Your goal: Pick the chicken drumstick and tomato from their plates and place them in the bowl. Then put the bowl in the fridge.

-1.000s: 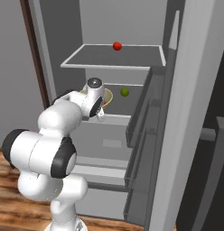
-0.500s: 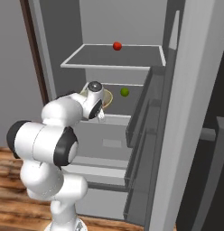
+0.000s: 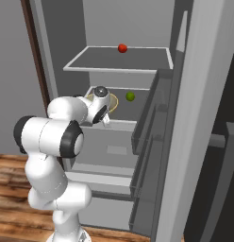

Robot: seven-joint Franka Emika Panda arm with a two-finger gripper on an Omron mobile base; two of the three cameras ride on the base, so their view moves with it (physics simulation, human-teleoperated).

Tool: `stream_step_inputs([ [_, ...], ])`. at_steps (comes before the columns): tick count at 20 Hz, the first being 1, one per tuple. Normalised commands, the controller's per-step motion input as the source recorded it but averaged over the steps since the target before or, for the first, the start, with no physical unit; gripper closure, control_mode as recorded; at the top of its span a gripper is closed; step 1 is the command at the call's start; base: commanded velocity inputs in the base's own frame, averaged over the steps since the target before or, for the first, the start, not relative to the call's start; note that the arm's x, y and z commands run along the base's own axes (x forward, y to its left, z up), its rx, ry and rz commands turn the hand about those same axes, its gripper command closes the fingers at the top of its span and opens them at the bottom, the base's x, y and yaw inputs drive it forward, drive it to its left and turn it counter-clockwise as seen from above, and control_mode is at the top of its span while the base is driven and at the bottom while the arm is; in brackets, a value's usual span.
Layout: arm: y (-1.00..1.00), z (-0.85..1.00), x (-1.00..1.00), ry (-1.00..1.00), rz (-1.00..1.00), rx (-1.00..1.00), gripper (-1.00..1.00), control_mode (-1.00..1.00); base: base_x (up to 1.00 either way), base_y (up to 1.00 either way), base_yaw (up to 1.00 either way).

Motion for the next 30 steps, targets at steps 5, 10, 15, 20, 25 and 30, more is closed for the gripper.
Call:
stream_step_inputs([
  [5,0.09,-0.11,0.37,0.00,0.00,0.01,1.00,-1.00,0.00,0.00,0.00],
  [10,0.03,-0.03,0.42,0.00,0.00,0.00,1.00,-1.00,0.00,0.00,0.00],
  [15,0.00,-0.02,0.36,0.00,-0.01,0.01,1.00,-1.00,0.00,0.00,0.00],
  [20,0.02,-0.03,0.36,0.00,0.00,0.05,1.00,-1.00,0.00,0.00,0.00],
  [25,0.01,-0.04,0.32,0.00,0.00,0.04,1.00,-1.00,0.00,0.00,0.00],
  [30,0.01,0.00,0.32,0.00,0.00,0.01,1.00,-1.00,0.00,0.00,0.00],
])
